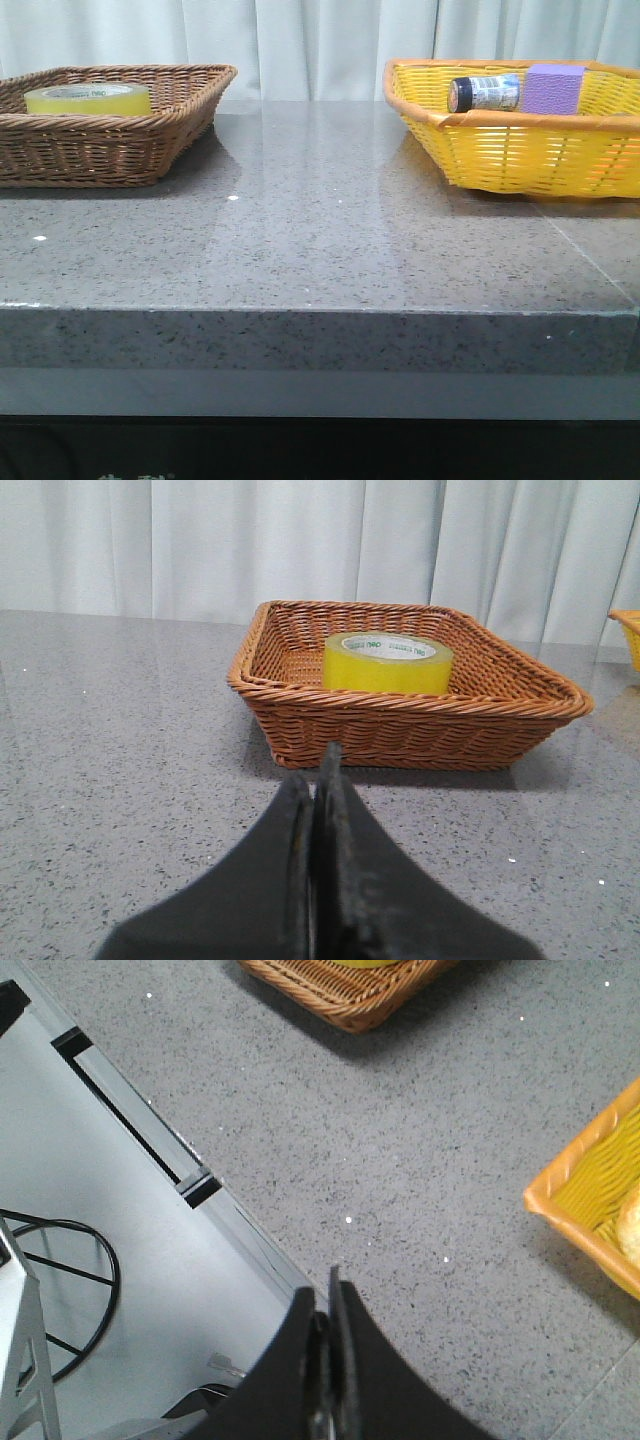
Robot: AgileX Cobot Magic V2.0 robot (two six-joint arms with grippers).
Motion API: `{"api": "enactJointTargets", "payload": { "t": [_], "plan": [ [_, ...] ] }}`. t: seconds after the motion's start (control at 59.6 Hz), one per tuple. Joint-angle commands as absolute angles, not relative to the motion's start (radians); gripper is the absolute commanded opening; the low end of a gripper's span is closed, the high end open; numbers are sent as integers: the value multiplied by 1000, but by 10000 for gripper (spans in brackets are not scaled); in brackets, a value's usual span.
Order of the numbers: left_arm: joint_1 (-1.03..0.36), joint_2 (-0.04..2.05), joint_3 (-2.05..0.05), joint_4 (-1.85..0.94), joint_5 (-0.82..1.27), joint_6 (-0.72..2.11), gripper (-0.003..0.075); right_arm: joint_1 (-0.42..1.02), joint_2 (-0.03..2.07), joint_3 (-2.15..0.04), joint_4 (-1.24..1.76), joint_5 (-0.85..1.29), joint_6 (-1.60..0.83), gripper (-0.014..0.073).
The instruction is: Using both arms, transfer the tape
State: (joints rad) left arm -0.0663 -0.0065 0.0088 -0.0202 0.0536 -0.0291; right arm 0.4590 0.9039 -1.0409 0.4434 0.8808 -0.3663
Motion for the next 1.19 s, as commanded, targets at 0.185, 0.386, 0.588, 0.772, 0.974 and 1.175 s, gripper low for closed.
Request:
{"api": "enactJointTargets", "payload": {
  "t": [0.185,0.386,0.588,0.772,0.974,1.175],
  "plan": [
    [-64,-23,47,-30,-26,-27,-20,235,582,-788,425,401,-405,-69],
    [-64,-23,47,-30,-26,-27,-20,140,327,-549,429,141,-405,-69],
    [-64,-23,47,-30,-26,-27,-20,139,208,-452,429,118,-404,-69],
    [-64,-23,47,-30,-26,-27,-20,96,146,-364,247,65,-195,-69],
    [-64,-23,47,-30,-26,-27,-20,42,53,-244,99,35,-14,-69],
    [-64,-23,47,-30,-26,-27,-20,13,-38,-110,99,9,-14,-69]
  ]
}}
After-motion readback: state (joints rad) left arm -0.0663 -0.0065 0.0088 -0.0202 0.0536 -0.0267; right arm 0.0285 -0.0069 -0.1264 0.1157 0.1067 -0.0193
